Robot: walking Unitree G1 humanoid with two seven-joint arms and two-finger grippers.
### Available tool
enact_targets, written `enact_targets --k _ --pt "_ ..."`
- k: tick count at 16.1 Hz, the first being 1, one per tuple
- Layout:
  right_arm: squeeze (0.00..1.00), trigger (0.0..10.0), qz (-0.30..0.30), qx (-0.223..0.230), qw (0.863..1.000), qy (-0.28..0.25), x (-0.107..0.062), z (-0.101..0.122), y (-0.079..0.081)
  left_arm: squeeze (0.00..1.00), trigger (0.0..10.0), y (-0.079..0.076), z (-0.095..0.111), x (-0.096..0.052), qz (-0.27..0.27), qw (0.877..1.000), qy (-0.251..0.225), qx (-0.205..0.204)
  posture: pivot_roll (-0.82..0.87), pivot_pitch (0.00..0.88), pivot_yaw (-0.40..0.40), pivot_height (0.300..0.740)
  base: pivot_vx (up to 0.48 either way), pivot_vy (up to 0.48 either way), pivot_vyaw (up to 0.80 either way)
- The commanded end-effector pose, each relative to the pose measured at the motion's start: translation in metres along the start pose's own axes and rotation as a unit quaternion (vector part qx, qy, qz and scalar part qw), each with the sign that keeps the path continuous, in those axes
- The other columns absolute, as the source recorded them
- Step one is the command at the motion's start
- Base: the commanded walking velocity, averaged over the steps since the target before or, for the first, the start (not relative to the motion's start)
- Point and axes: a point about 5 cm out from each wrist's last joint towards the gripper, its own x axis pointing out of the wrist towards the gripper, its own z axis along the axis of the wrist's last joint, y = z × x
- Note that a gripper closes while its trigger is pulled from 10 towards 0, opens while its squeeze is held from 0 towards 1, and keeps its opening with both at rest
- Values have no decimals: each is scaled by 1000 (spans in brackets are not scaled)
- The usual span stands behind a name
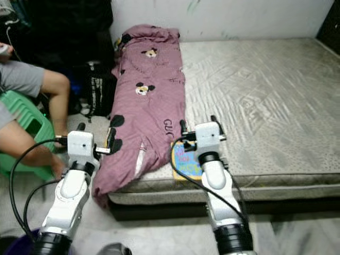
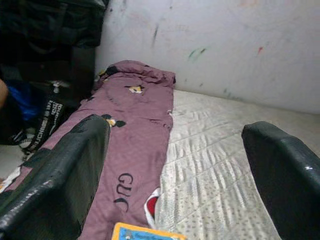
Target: Clean up the room
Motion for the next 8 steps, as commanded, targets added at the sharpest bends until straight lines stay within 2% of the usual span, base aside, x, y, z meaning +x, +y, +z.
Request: enact_targets --k 1,8 --pt "0 10000 2 3 1000 -1 1 1 2 0 10000 4 5 1 2 1000 -12 2 39 0 22 740 337 0 0" --pt "0 10000 3 4 1000 0 2 1 3 0 10000 4 5 2 -5 1000 -13 -1 41 0 21 740 374 0 0"
